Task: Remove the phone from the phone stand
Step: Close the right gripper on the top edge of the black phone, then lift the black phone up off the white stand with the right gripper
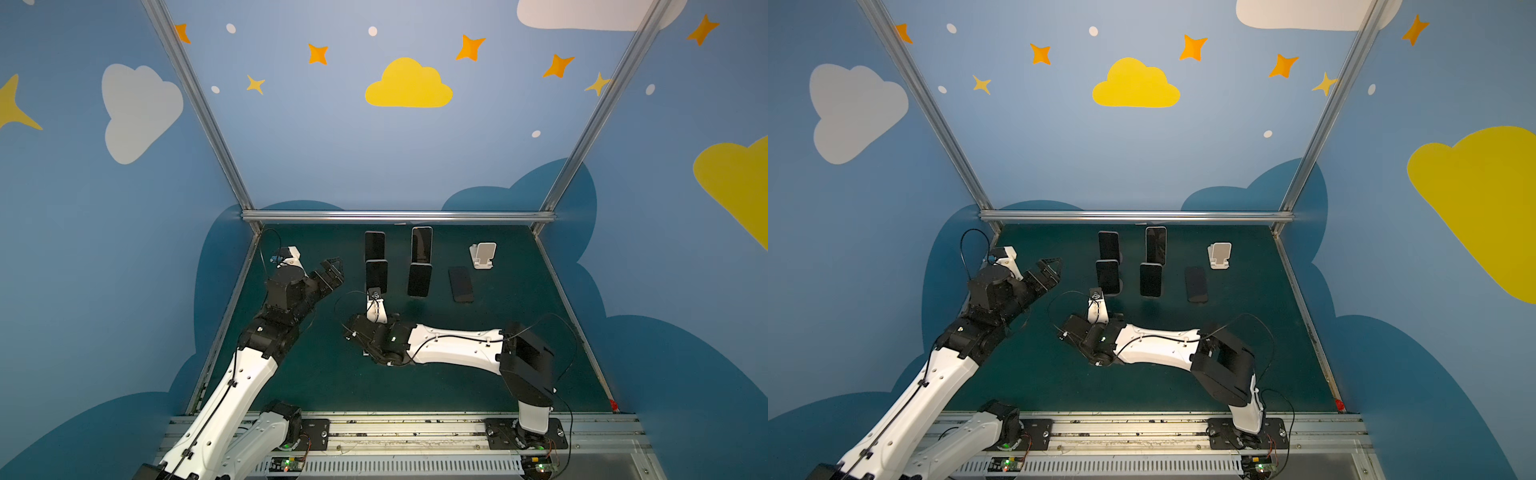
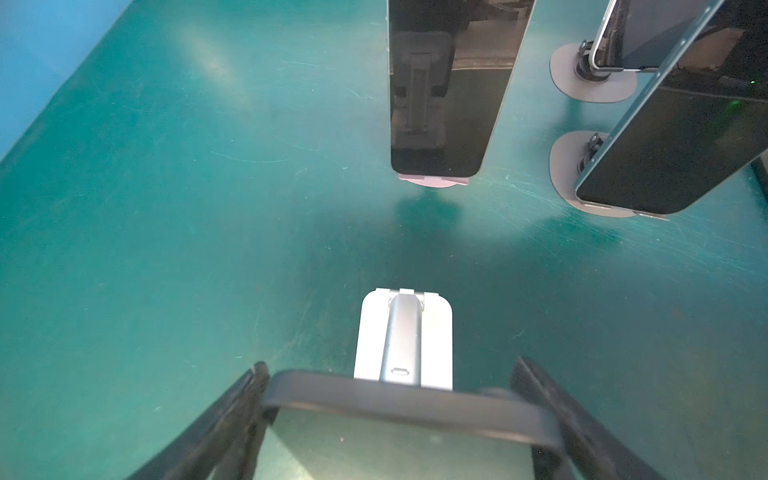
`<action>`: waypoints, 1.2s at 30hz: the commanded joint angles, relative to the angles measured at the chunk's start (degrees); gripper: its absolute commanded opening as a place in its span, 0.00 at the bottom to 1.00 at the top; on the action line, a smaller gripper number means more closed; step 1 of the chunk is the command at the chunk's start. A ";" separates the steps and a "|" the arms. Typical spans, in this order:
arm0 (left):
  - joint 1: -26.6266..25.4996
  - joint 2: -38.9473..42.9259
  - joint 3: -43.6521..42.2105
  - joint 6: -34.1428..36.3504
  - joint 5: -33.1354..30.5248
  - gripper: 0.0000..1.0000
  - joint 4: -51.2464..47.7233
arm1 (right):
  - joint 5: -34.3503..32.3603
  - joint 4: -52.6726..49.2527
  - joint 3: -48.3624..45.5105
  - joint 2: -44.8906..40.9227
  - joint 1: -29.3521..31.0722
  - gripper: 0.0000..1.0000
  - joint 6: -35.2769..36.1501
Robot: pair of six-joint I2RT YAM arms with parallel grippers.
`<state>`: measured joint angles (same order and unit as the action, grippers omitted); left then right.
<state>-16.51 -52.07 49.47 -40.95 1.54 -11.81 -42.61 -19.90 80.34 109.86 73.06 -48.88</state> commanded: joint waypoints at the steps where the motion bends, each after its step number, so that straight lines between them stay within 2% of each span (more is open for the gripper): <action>1: -0.10 -0.04 -0.64 0.01 0.74 1.00 1.18 | -1.77 0.86 -1.07 0.52 -0.11 0.85 -0.07; 19: -0.10 -0.76 -0.68 0.12 1.22 1.00 1.44 | -3.68 10.37 -6.69 -4.79 1.21 0.71 7.18; 36: -0.04 -1.11 -0.95 0.31 2.72 1.00 2.50 | -3.75 14.40 -10.76 -12.80 1.21 0.69 14.95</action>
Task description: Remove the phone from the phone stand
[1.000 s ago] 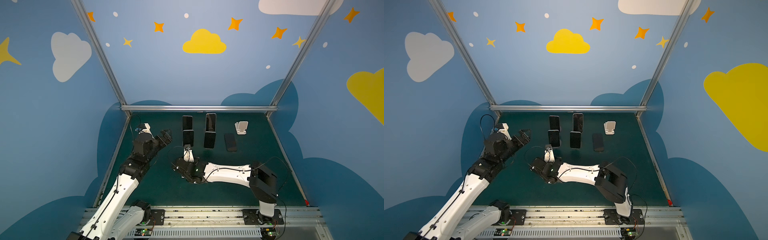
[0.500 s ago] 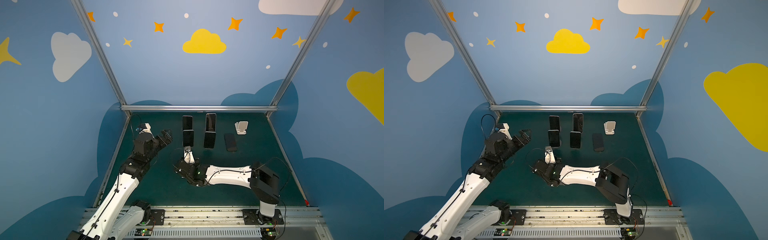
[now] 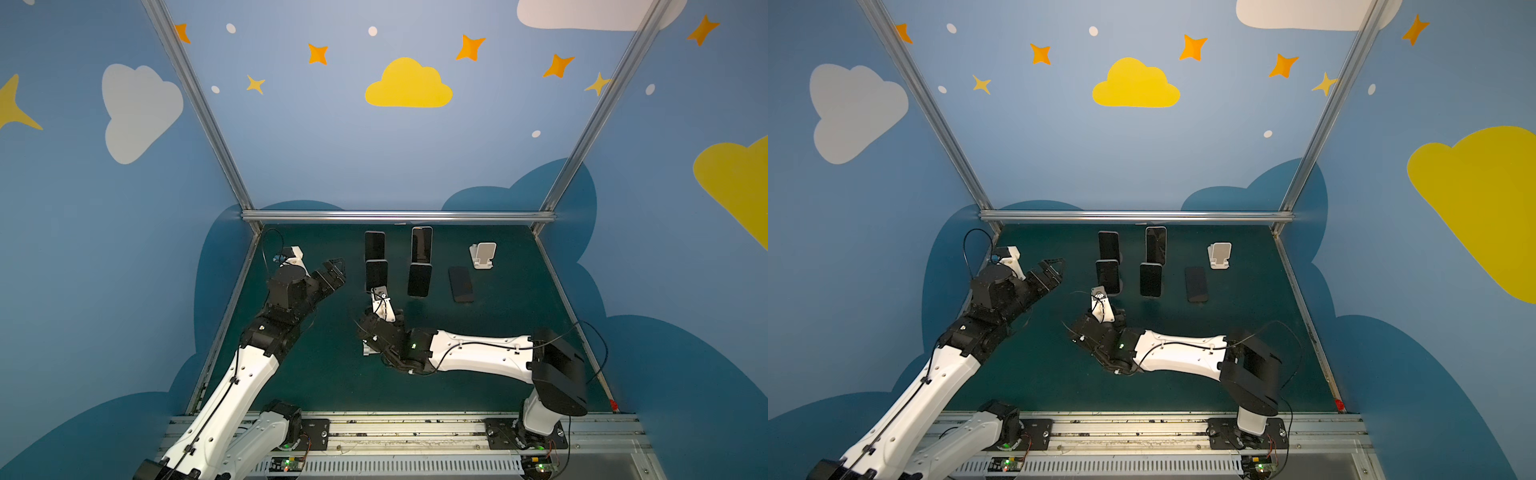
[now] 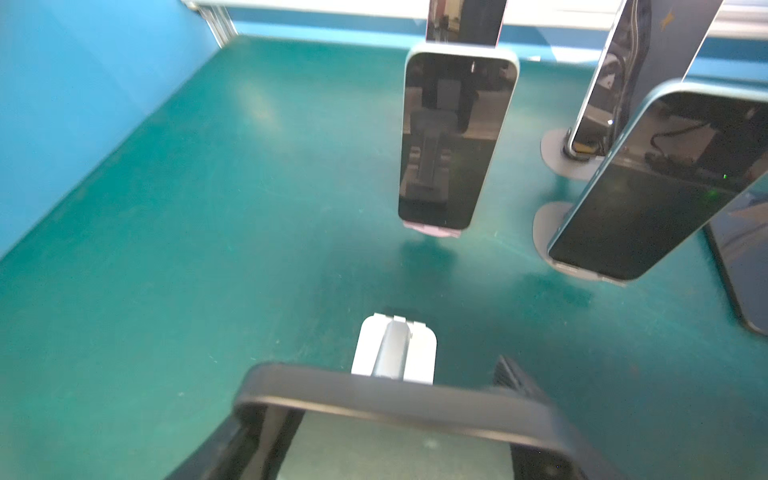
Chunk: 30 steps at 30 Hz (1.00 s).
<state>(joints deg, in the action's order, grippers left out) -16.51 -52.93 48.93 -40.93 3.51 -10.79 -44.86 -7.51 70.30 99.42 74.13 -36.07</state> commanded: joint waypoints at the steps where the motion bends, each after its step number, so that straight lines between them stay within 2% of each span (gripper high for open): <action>1: -0.07 -0.39 -0.41 0.32 1.03 1.00 1.57 | -1.71 2.06 -0.93 -2.62 0.07 0.69 2.56; 11: -0.10 -1.16 -0.59 0.08 4.22 1.00 3.15 | -2.16 3.10 -4.74 -6.33 -0.96 0.68 4.03; 21: -0.95 -1.84 -1.25 -0.47 16.66 1.00 10.29 | -3.54 2.50 -11.49 -15.10 -3.51 0.68 6.89; 26: -2.81 0.70 -3.56 0.47 19.66 1.00 15.93 | -3.62 -0.54 -14.47 -20.24 -6.77 0.68 8.21; 30: -5.34 0.99 -3.57 1.92 22.61 1.00 17.62 | -3.13 -1.10 -17.78 -25.04 -11.32 0.68 13.51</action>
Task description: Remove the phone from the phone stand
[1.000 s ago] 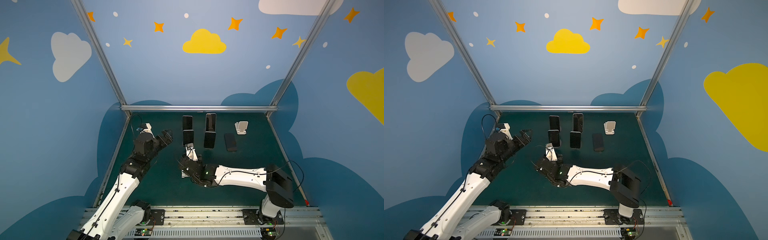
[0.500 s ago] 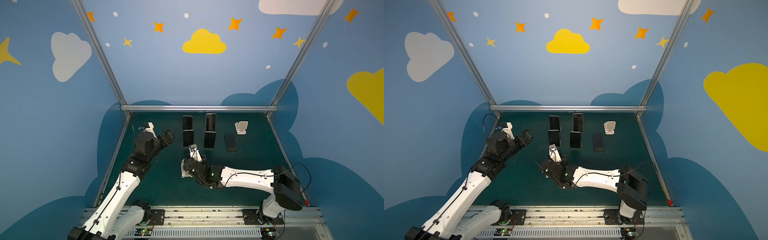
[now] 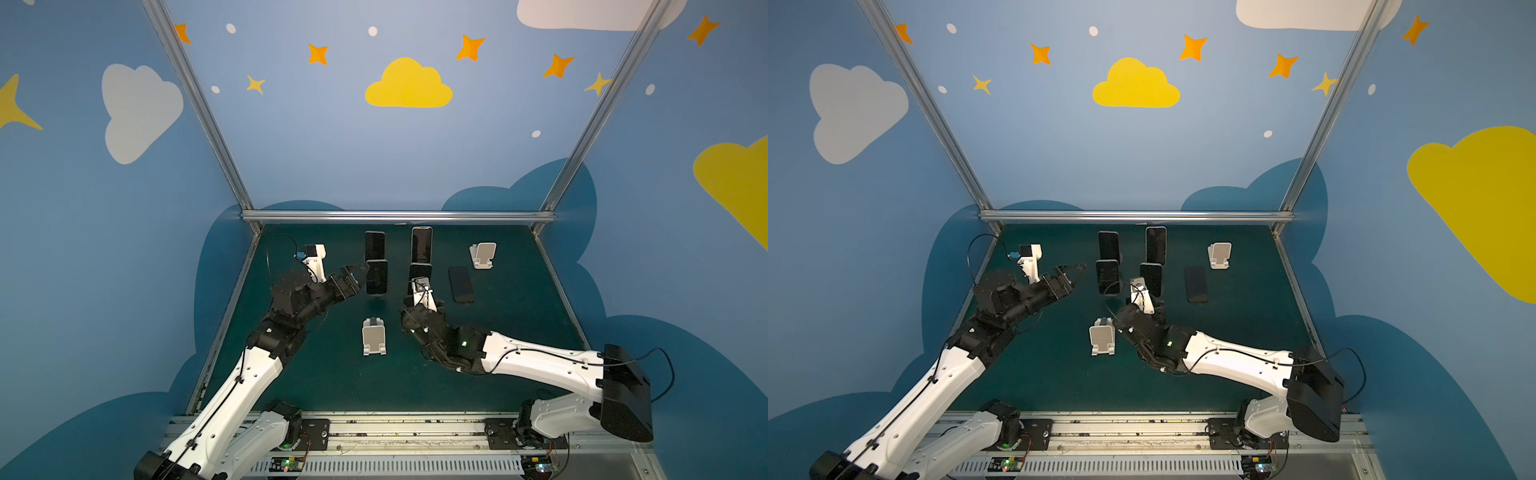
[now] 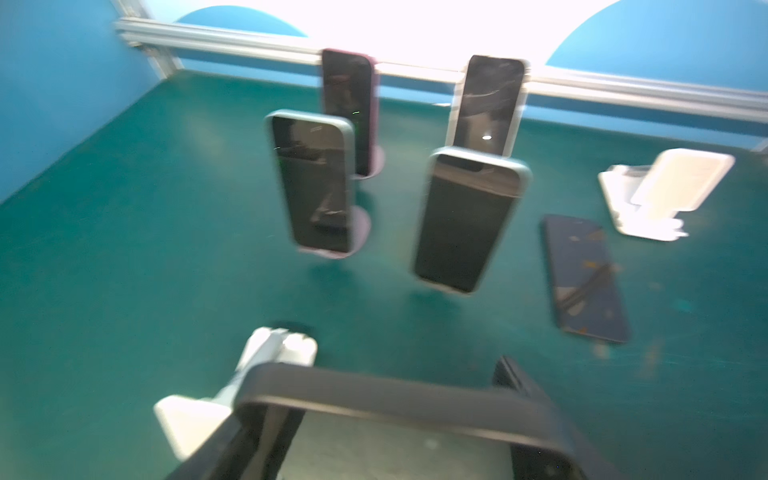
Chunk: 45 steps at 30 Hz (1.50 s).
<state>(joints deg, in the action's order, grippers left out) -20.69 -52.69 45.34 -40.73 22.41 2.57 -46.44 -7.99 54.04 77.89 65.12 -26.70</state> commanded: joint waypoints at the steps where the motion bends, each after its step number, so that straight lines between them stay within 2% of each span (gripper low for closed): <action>1: -1.91 0.74 0.04 2.13 4.07 1.00 4.37 | -1.39 -0.37 -2.71 -5.22 -3.71 0.68 5.89; 4: -3.67 0.61 0.17 2.85 4.24 1.00 4.12 | -0.85 2.62 -7.21 -10.19 -8.35 0.68 12.20; 7: -5.09 0.68 0.18 3.75 3.75 1.00 3.70 | 1.61 5.64 -11.81 -15.76 -14.37 0.68 15.57; 12: -6.63 0.66 0.22 4.68 2.88 1.00 2.95 | 10.76 1.95 -13.38 -20.42 -26.35 0.68 16.02; 17: -7.19 0.71 0.40 4.63 2.91 1.00 2.71 | 17.81 -2.55 -12.22 -21.70 -33.50 0.68 15.33; 26: -7.87 1.47 0.29 5.05 2.20 1.00 2.35 | 23.89 -14.34 -8.01 -14.38 -35.23 0.67 8.04; 37: -8.24 1.36 0.50 4.51 2.99 1.00 2.62 | 31.98 -16.58 -5.46 -6.66 -40.09 0.67 8.24; 45: -8.45 0.97 0.52 4.97 2.34 1.00 2.09 | 33.56 -19.14 -2.28 -1.05 -42.79 0.67 9.84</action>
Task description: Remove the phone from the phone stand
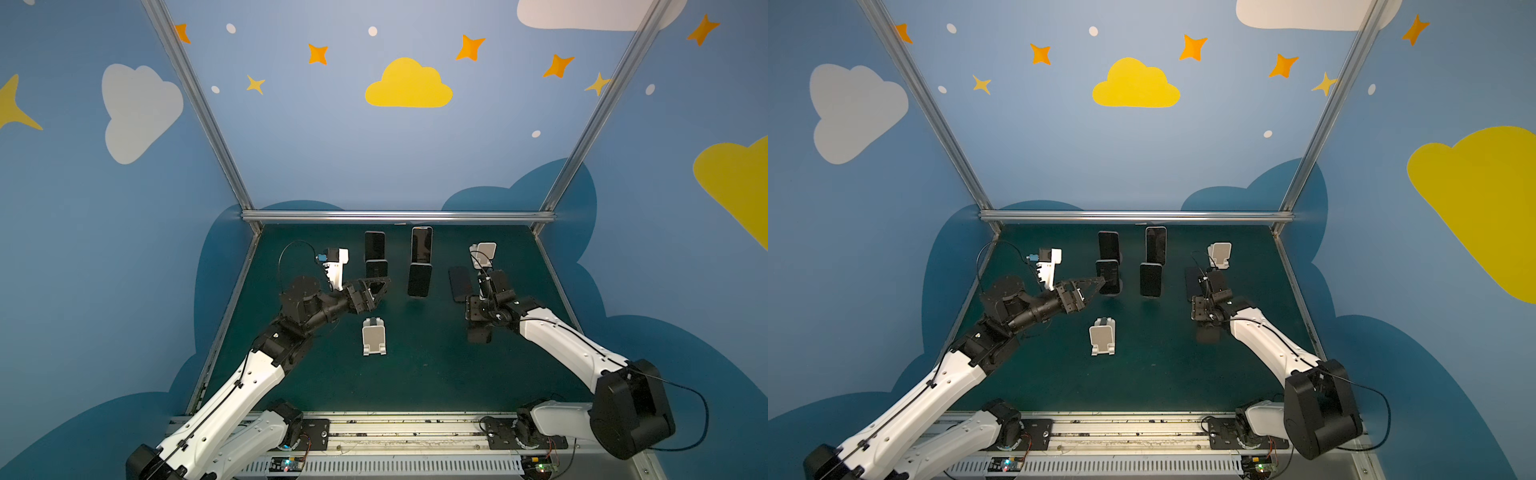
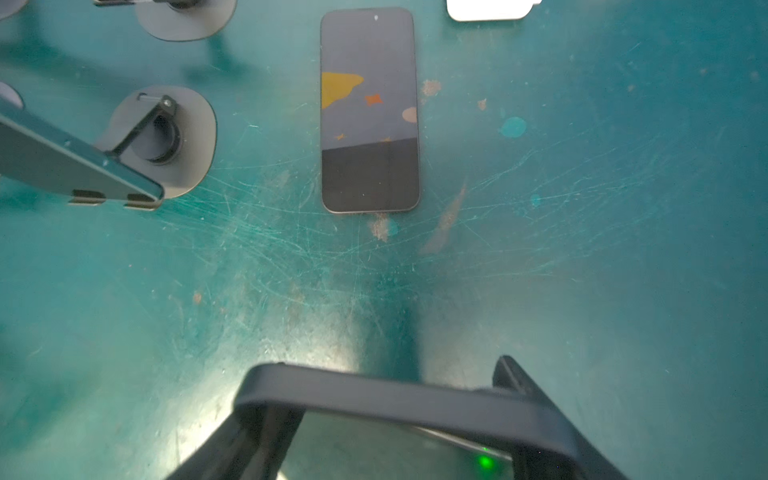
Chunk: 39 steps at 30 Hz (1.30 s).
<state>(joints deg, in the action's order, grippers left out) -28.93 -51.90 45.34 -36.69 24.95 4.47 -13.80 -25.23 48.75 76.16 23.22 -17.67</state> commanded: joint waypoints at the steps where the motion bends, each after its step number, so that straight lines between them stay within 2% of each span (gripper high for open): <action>1: -0.22 0.01 0.54 0.97 -0.18 1.00 0.11 | 1.39 -2.50 3.59 1.27 -1.32 0.67 1.30; 9: -0.19 -0.66 0.92 1.27 -0.41 1.00 -0.77 | 1.22 -7.18 6.85 6.97 -2.17 0.70 -0.36; 18: -0.16 -3.04 1.77 1.22 0.25 1.00 -1.92 | 6.28 -16.28 14.43 17.44 -3.10 0.68 -3.76; 24: -0.21 -3.09 1.70 1.47 -0.03 1.00 -2.02 | 7.90 -14.31 14.18 19.43 -3.10 0.68 -3.32; 39: -0.20 -2.95 1.64 1.19 0.46 1.00 -1.65 | 8.69 -19.40 16.21 23.40 -3.16 0.73 0.13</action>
<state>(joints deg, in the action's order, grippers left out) -29.02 -55.20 45.54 -36.40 24.99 2.66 -5.06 -41.36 62.83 98.48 20.34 -19.20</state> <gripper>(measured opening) 0.998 0.736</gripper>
